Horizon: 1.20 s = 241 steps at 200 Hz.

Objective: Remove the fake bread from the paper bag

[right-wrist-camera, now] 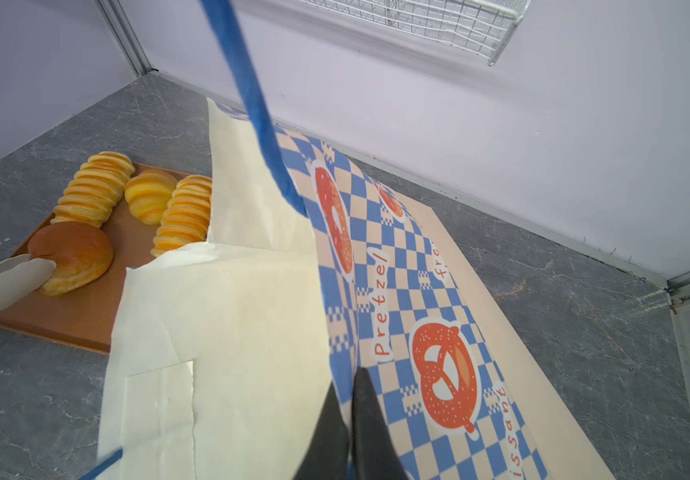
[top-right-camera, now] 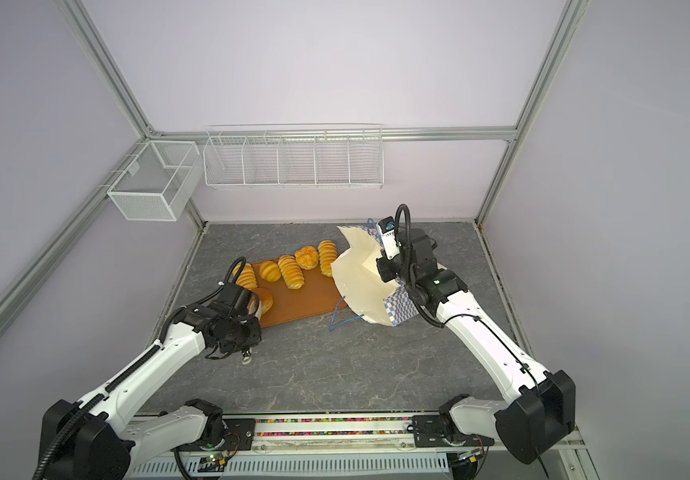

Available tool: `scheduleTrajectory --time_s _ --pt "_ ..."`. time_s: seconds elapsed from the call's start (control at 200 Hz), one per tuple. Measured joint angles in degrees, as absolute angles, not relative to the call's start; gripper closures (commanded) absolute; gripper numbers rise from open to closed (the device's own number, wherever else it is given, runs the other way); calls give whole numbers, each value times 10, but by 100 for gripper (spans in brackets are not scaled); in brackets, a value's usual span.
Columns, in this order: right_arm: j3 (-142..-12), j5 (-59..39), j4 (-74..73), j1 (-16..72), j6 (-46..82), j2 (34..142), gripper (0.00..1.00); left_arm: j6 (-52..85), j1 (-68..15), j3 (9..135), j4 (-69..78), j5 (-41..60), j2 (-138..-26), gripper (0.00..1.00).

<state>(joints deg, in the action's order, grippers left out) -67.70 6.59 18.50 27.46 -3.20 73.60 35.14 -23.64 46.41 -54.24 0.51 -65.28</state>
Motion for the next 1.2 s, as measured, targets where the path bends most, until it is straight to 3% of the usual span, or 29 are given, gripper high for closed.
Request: scheduleTrajectory --time_s 0.175,0.355,1.019,1.204 --pt "-677 63 185 274 -32 736 93 355 -235 471 -554 6 -655 66" --pt "-677 63 185 274 -32 736 93 360 -232 473 -574 10 -645 60" --pt "-686 62 193 274 -50 732 93 358 -232 510 -611 11 -617 59" --pt "-691 62 201 274 -56 732 93 354 -232 511 -617 12 -617 66"
